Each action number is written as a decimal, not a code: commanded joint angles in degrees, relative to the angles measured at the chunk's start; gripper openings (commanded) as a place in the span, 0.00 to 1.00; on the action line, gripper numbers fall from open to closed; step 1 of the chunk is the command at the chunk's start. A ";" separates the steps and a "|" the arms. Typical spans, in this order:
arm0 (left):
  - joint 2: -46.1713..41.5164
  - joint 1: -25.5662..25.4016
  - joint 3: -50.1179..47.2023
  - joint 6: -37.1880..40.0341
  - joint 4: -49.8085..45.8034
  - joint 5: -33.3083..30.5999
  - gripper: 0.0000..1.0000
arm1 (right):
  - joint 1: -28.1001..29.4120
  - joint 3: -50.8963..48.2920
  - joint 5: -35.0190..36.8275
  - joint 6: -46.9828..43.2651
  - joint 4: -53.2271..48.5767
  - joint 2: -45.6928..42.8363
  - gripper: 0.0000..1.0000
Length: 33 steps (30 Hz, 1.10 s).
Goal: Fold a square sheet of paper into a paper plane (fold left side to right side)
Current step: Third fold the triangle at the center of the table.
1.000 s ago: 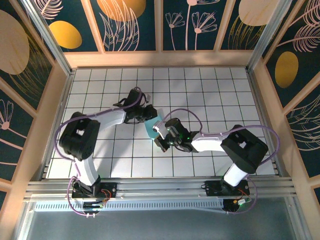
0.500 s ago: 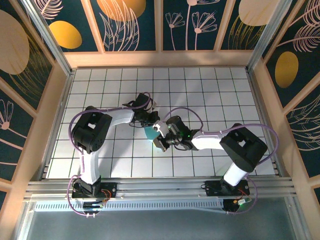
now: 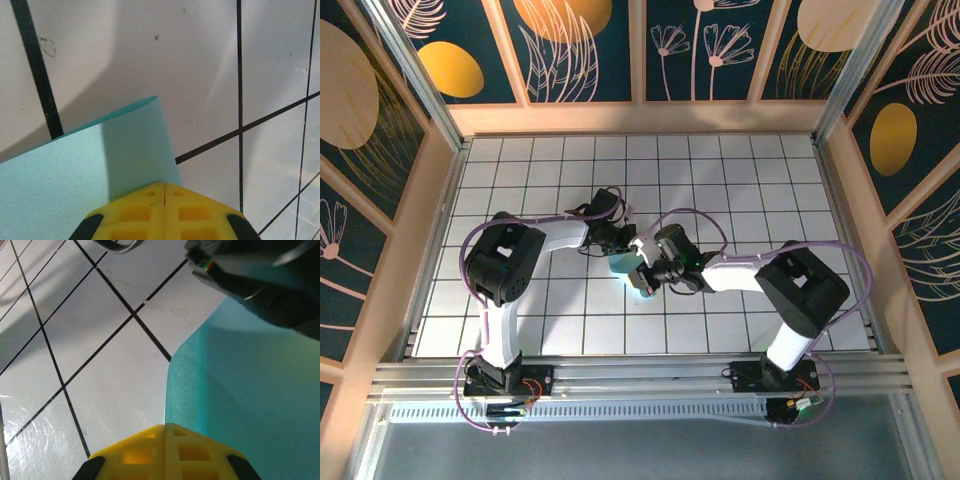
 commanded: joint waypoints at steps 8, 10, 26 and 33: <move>1.30 -0.71 -1.71 1.40 -0.17 -0.65 0.00 | -2.22 2.44 4.03 1.42 -2.96 1.75 0.00; 1.43 -0.76 -1.62 1.42 -0.08 -0.49 0.00 | -2.45 2.68 4.64 1.50 -3.15 1.94 0.00; 1.45 -0.85 -1.57 1.29 0.09 -0.41 0.00 | -3.64 4.21 7.56 1.66 -3.88 3.29 0.00; 1.45 -0.93 -1.66 1.22 0.17 -0.41 0.00 | -3.77 4.19 7.39 1.50 -4.21 3.95 0.00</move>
